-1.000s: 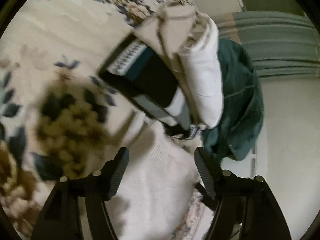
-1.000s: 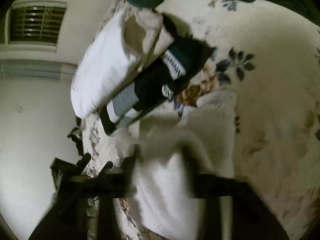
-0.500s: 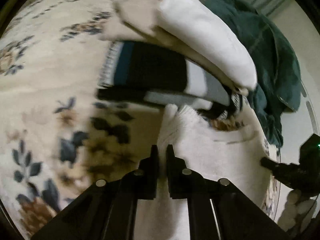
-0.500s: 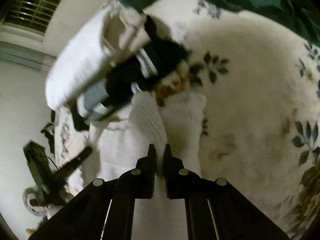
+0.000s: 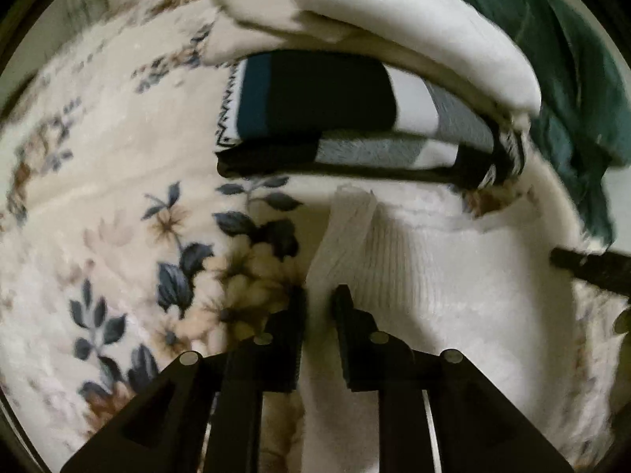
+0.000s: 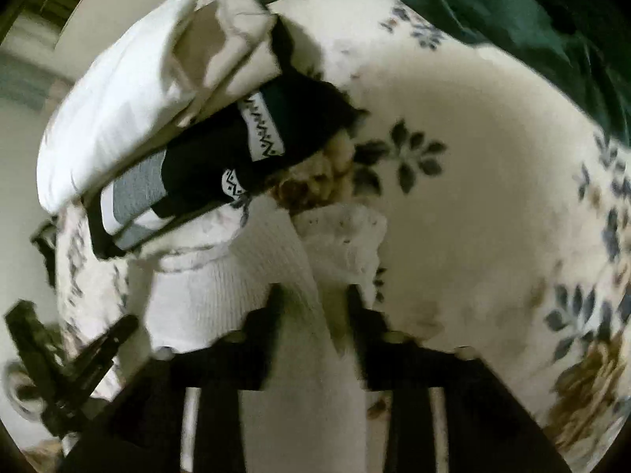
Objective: Fold small clothes
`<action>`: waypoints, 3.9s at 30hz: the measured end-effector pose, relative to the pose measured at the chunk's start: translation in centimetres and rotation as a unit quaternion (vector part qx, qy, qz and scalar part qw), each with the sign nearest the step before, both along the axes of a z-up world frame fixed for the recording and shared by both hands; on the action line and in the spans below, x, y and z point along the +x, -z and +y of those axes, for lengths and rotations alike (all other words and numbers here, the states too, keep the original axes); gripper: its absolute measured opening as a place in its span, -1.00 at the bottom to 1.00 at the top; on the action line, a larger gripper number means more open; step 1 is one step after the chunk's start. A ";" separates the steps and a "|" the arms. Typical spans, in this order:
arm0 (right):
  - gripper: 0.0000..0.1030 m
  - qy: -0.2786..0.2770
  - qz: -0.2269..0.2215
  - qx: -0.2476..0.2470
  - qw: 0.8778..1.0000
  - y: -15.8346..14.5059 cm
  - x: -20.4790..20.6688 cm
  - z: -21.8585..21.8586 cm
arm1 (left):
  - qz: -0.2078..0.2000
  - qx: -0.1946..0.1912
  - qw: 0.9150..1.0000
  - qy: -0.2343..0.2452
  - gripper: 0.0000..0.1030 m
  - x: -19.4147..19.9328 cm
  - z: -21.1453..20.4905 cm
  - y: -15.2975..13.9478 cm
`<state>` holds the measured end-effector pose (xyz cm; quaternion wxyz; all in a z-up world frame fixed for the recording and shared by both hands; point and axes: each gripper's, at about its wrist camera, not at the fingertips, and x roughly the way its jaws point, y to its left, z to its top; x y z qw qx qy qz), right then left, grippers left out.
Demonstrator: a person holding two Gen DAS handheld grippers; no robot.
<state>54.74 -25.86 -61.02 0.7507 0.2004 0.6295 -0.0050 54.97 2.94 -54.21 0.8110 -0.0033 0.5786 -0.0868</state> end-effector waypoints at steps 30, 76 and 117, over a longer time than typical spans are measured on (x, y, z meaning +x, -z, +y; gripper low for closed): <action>-0.86 0.043 -0.038 -0.016 0.998 -0.2 1.3 -0.1 | 0.041 -0.135 0.988 -0.057 -0.88 5.5 4.2 2.8; 0.62 0.058 0.055 0.386 0.919 11.0 -8.9 -0.6 | 0.161 -0.374 0.913 -0.020 0.20 -1.2 4.5 7.2; 0.40 -0.023 -0.048 0.205 0.977 -7.6 24.6 3.8 | 0.056 -0.271 0.959 -0.071 -0.19 22.6 4.5 -10.5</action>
